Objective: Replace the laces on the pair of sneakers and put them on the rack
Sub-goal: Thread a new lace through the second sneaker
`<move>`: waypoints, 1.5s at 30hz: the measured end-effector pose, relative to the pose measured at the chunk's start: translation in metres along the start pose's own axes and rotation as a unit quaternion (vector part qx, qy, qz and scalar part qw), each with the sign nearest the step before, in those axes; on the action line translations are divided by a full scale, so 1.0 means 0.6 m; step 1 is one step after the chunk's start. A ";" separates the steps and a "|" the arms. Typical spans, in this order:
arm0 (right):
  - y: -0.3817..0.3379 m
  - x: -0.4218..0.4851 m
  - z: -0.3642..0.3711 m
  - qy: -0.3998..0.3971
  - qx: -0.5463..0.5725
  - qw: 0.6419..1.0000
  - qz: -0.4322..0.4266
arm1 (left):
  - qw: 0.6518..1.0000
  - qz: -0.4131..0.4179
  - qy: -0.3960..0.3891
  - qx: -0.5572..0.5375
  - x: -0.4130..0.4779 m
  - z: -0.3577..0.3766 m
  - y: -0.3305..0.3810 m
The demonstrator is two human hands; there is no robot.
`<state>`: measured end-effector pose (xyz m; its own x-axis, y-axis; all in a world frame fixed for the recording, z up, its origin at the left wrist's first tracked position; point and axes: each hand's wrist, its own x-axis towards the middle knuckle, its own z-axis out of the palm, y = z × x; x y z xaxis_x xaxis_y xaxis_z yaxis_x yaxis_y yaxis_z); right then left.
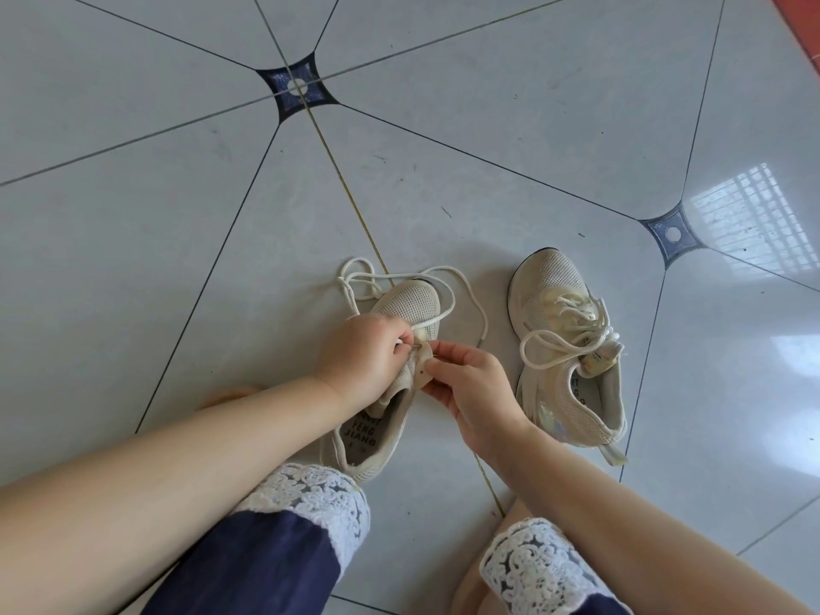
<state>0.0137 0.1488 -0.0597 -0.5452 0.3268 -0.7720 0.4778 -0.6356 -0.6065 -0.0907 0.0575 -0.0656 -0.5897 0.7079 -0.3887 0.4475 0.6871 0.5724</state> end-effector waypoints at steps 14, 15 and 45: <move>0.002 0.008 -0.020 -0.025 0.077 0.996 0.035 | 0.990 -0.074 0.027 -0.118 0.003 0.017 0.004; 0.003 0.011 -0.021 -0.011 0.071 0.997 0.036 | 0.988 -0.081 0.027 -0.127 0.002 0.020 0.006; 0.002 0.033 -0.016 0.108 -0.139 0.983 -0.054 | 0.991 0.037 0.072 -0.104 -0.009 0.024 0.012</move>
<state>0.0102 0.1608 -0.0775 -0.4581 0.5418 -0.7047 0.6119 -0.3829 -0.6921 -0.0746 0.0607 -0.0700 -0.6565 0.7145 -0.2416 0.3545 0.5750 0.7374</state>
